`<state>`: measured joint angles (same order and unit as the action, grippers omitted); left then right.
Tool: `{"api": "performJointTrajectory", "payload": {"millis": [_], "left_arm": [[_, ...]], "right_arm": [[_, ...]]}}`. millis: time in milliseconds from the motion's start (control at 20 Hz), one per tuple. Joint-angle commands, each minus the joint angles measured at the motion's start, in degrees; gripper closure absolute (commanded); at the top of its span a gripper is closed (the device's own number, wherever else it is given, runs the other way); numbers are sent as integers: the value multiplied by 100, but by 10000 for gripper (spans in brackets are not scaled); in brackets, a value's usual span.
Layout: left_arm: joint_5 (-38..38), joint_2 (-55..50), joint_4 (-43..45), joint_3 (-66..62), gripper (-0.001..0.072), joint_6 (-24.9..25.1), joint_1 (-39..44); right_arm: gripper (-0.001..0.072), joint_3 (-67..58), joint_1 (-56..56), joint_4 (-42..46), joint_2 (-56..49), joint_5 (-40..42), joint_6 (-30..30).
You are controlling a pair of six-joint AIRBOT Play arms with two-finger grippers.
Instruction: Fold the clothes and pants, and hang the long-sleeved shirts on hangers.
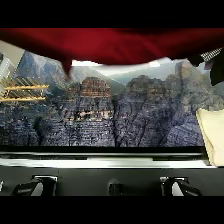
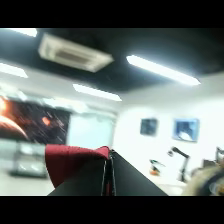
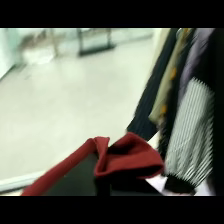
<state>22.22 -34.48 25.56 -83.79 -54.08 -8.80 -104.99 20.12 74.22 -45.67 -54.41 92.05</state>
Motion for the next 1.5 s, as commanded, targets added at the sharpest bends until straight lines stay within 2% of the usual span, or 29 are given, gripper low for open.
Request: {"api": "performJointTrajectory", "payload": {"millis": [0, 100, 250, 300, 400, 500, 600, 700, 750, 850, 1000, 1050, 1100, 1150, 1200, 1300, 1350, 1400, 1450], "left_arm": [[164, 120, 374, -90, 688, -72, -487], [874, 74, 1233, 48, 687, -699, -822], [2358, 4, 2522, 778, 687, -1858, -1220], [2708, -11, 2684, 1261, 687, -1923, -1250], [2942, -33, 2695, 2485, 687, -1926, -1211], [2673, -98, 2673, 3950, 687, -1947, -857], [1672, -240, 2651, 5337, 687, -2039, -278], [660, -533, 2651, 6249, 687, -2861, 166], [376, -723, 2651, 6481, 687, -3171, 356], [195, -1132, 2649, 6555, 686, -3342, 643], [33, -1412, 2632, 6483, 685, -3340, 918], [-44, -1397, 2632, 6474, 685, -3340, 929], [-83, -1366, 2634, 6446, 685, -3340, 918], [-83, -1331, 2658, 6380, 684, -3333, 901], [-74, -1303, 2658, 6306, 684, -3268, 881], [-72, -1283, 2658, 6170, 684, -3158, 870], [-70, -1285, 2656, 6153, 684, -3049, 870], [-46, -1287, 2658, 6159, 684, -3005, 870], [50, -1290, 2658, 6159, 684, -2988, 870]], "right_arm": [[674, -105, -4, 1010, 363, 437, 479], [674, -105, -4, 1051, 192, 356, 479], [674, -105, -4, 1025, -503, -367, 479], [674, -105, -4, 1016, -844, -658, 479], [674, -44, -4, 710, -1753, -1115, 476], [675, 66, -9, -155, -2933, -1432, 317], [674, 74, -11, -1005, -4131, -1622, 345], [674, 74, -11, -1803, -5263, -1725, 804], [674, 74, -52, -2131, -5681, -1766, 1038], [674, 72, -280, -2446, -6282, -1700, 1102], [658, 72, -715, -2365, -6625, -1615, 713], [446, 66, -754, -2356, -6610, -1711, 540], [118, 31, -706, -2321, -6555, -2044, 247], [18, -59, -612, -2177, -6470, -2699, -258], [21, -116, -470, -1818, -6349, -3508, -527], [42, -39, -186, -813, -6076, -4957, -514], [63, 188, -109, -448, -5884, -5198, -282], [98, 699, -92, -302, -5549, -5095, -96], [98, 1447, -146, -317, -5125, -4782, -125]]}}
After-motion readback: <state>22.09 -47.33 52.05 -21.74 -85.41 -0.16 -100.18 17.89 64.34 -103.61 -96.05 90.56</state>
